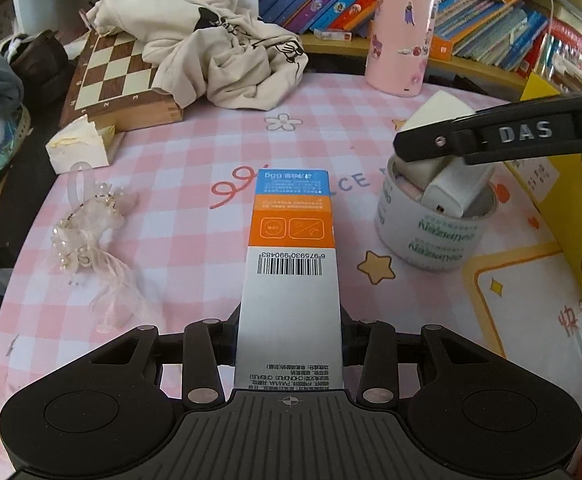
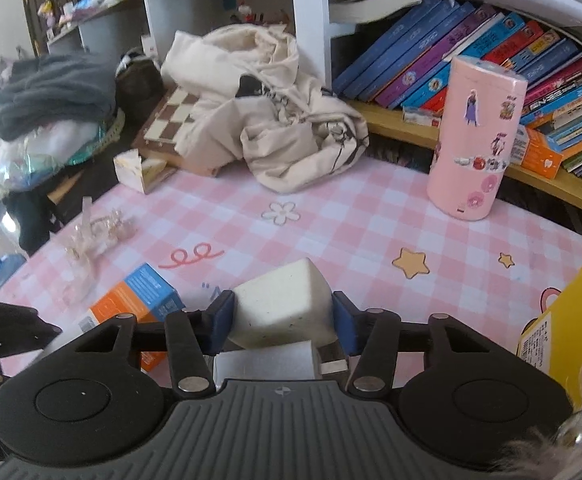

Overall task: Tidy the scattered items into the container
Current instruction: 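Lift the usmile box with the left tool while the right tool lifts the eraser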

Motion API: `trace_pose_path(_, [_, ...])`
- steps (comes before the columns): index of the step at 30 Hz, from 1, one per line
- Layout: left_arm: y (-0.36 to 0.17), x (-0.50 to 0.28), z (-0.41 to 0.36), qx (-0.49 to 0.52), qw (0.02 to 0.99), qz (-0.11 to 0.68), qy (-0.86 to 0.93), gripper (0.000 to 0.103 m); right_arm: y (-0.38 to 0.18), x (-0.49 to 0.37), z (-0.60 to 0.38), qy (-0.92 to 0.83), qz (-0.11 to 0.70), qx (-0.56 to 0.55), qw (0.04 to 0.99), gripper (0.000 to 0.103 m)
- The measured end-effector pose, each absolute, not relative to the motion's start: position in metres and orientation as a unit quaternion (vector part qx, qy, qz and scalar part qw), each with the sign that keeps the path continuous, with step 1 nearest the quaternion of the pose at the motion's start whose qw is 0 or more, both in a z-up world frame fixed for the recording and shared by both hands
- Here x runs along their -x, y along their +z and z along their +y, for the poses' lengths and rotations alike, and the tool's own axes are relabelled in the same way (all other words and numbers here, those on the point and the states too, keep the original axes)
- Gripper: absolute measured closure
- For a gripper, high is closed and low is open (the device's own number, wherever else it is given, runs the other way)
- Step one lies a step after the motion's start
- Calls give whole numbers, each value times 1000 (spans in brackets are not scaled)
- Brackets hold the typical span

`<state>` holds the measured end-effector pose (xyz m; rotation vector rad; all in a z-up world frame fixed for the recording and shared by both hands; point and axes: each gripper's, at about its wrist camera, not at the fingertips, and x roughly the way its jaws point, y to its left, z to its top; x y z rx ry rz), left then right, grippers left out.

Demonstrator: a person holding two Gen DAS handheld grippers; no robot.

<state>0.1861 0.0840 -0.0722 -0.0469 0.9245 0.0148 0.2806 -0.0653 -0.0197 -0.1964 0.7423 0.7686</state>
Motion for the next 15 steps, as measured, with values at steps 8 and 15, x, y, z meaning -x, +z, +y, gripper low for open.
trace_pose_path(8, [-56, -182, 92, 75, 905, 418, 11, 65, -2, -274, -71, 377, 329, 76, 863, 56])
trace_pose_path(15, [-39, -175, 96, 95, 915, 392, 16, 65, 11, -267, -76, 380, 308, 57, 870, 56])
